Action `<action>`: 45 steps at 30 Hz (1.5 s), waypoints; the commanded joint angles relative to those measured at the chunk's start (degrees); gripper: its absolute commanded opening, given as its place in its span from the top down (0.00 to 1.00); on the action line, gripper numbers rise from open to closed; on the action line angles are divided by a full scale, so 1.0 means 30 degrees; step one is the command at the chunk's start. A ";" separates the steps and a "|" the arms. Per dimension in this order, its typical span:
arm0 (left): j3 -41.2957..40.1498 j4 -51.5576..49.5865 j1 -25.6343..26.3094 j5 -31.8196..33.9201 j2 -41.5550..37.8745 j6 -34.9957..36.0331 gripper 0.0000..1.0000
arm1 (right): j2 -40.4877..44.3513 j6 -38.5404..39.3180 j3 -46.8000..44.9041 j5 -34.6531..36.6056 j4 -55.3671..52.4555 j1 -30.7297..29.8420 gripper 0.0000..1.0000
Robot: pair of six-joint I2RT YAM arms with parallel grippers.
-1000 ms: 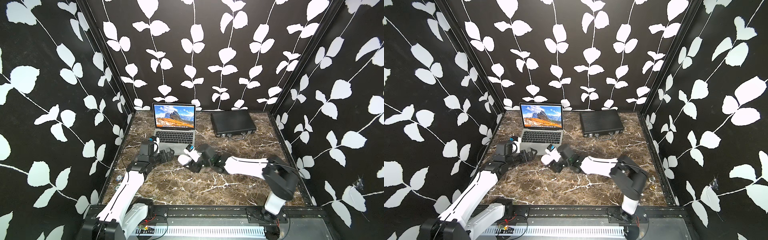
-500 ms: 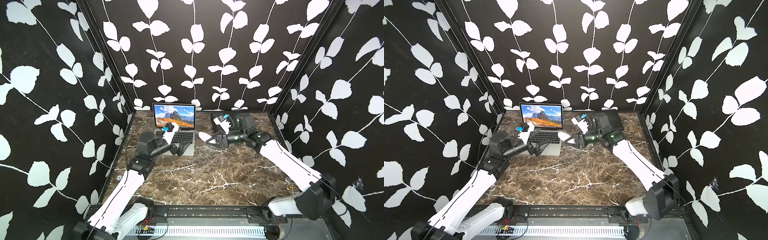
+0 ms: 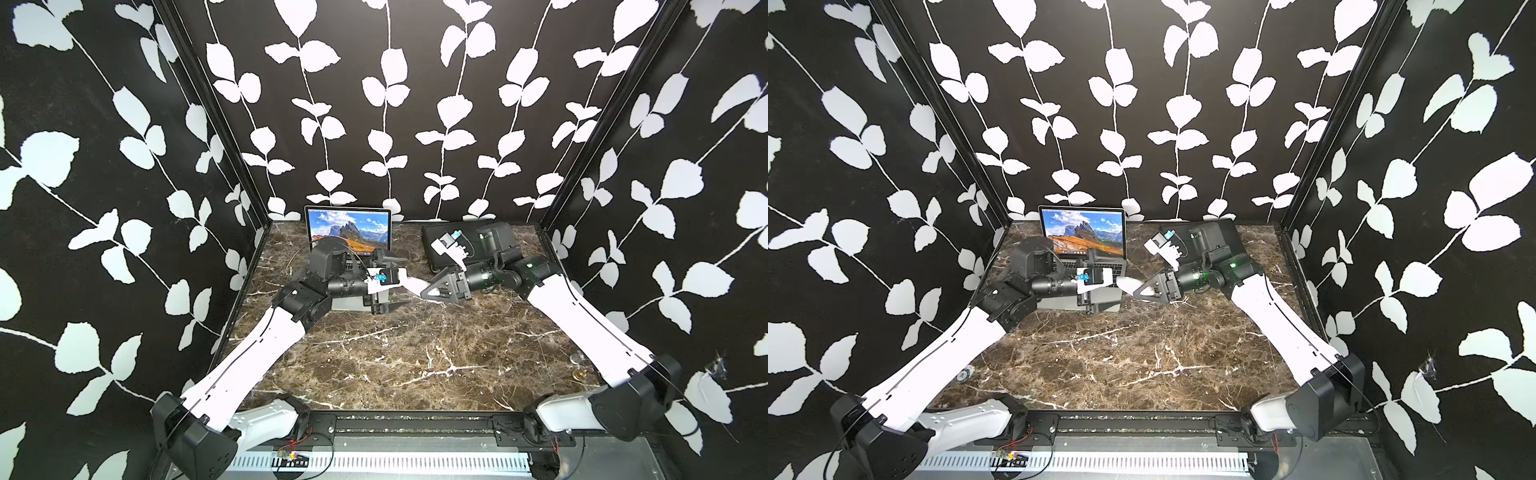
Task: Insert the wireless mouse receiver into the laptop
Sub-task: Pick up the mouse from the center of the board.
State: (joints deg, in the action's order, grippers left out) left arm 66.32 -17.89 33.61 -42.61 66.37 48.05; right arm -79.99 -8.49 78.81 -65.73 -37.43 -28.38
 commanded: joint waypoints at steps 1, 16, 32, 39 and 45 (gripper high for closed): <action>0.0961 -0.2375 0.0260 -0.1220 0.0050 0.2047 0.04 | -0.0387 0.0340 0.0477 -0.0779 -0.0388 0.0069 0.66; 0.3589 -0.4933 0.0761 -0.1971 0.2115 0.2955 0.33 | -0.0552 0.0114 0.0392 -0.1316 -0.0348 0.0073 0.68; 0.5049 -0.7069 0.0908 -0.2411 0.3235 0.3701 0.58 | -0.0742 -0.0500 0.0187 -0.2381 0.0214 0.0048 0.70; 0.5458 -0.7426 0.0985 -0.2198 0.3341 0.4414 0.65 | -0.0707 -0.1359 -0.0206 -0.2833 0.1177 -0.0032 0.71; 0.5631 -0.7145 0.0972 -0.2833 0.3327 0.3957 0.76 | -0.0775 -0.1332 -0.0337 -0.2635 0.1190 -0.0032 0.70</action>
State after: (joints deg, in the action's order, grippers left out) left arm 81.62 -38.72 36.18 -48.71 76.71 61.58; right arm -82.54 -13.10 78.43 -73.19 -36.88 -28.34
